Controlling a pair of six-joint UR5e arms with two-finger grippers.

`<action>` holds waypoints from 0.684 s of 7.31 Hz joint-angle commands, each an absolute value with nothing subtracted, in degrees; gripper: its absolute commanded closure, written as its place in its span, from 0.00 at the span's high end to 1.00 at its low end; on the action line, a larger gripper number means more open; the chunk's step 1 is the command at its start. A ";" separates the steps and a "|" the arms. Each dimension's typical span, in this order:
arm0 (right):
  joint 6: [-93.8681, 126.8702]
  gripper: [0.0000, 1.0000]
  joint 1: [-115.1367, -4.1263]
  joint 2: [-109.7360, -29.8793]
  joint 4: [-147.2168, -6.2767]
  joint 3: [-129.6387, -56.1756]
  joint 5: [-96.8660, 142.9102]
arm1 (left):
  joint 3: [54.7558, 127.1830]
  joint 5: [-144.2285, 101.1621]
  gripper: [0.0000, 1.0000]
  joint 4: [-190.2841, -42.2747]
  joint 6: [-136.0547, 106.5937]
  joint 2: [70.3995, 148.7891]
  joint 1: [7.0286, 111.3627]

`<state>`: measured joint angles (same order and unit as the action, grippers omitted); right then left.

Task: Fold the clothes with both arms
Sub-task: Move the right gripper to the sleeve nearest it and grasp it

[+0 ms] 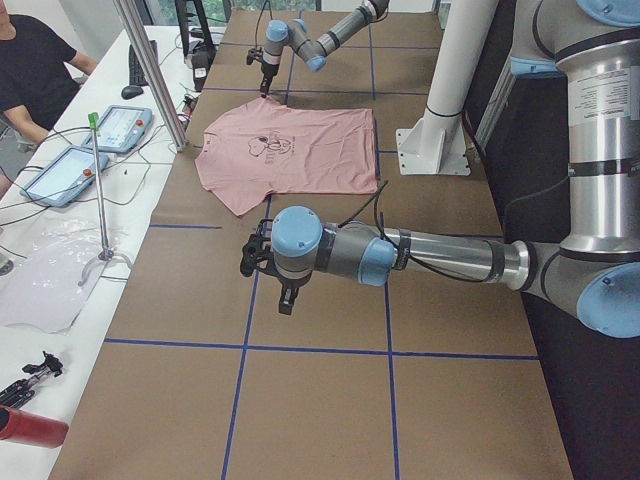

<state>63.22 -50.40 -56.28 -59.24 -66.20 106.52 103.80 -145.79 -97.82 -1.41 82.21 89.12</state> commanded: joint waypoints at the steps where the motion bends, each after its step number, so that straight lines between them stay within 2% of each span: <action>1: 63.28 0.00 -50.36 -56.25 -59.24 -66.18 106.52 | 103.80 -145.81 1.00 -97.82 -1.41 82.18 89.12; 3: 62.67 0.00 -50.36 -54.16 -59.24 -66.97 106.61 | 103.89 -145.81 1.00 -97.82 -1.41 82.18 89.12; 5: 64.24 0.00 -47.40 -48.80 -60.03 -66.80 106.09 | 104.85 -145.81 1.00 -97.73 -1.58 82.09 89.12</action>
<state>63.48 -49.40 -51.79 -59.69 -66.88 106.45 104.40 -145.81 -97.77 -1.48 82.16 89.12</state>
